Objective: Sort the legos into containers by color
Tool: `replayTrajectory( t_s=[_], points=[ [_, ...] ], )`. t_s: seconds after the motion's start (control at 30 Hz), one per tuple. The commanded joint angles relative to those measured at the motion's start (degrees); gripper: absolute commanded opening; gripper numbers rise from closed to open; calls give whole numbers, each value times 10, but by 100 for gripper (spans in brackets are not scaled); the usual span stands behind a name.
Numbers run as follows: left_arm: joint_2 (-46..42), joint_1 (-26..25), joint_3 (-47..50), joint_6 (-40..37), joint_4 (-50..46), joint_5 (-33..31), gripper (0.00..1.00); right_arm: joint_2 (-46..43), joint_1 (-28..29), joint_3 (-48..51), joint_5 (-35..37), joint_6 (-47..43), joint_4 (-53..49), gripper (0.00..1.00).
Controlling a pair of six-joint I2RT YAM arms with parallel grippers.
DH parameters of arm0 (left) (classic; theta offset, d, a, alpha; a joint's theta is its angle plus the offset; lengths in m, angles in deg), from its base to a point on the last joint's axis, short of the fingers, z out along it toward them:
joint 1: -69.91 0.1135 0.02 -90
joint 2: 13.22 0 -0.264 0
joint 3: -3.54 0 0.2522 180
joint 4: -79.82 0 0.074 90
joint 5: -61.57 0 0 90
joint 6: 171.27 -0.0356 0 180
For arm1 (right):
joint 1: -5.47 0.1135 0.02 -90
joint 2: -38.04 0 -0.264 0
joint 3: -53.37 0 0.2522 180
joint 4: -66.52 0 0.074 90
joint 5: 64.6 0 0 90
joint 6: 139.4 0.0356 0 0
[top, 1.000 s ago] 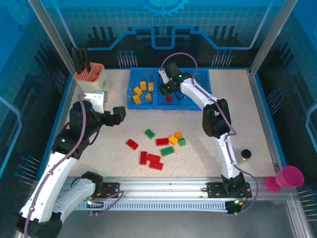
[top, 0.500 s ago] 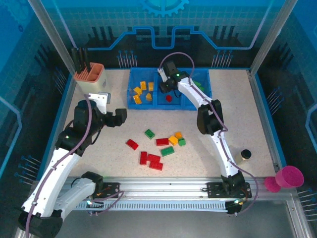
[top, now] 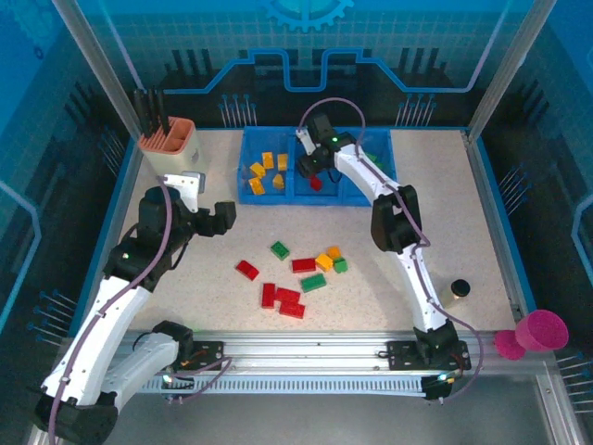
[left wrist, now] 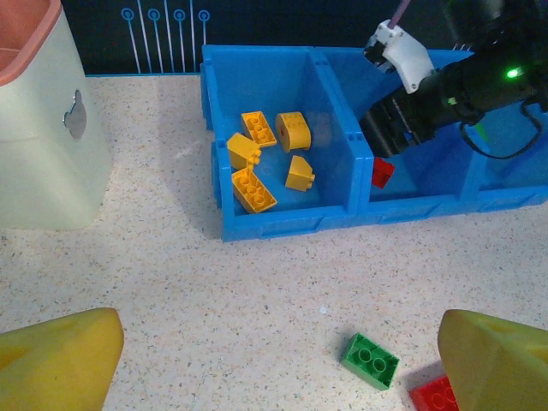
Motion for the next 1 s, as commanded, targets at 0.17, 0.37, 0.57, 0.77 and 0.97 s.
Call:
replayTrajectory(
  t_s=[0.17, 0.37, 0.57, 0.77, 0.97],
  points=[
    [-23, 11, 16, -3, 17, -5, 96, -249, 48, 215, -12, 1, 37, 65],
    [-46, 13, 20, -5, 8, -2, 95, -334, 170, 364, 0, 50, 95, 70],
    [-70, 13, 27, -9, 16, -33, 97, -282, 281, 373, 6, 108, 90, 76],
    [-91, 13, 39, -12, 21, -47, 99, -198, 346, 328, 11, 151, 48, 81],
    [-97, 14, 42, -12, 22, -45, 99, -156, 354, 304, 14, 162, 34, 84]
  ],
)
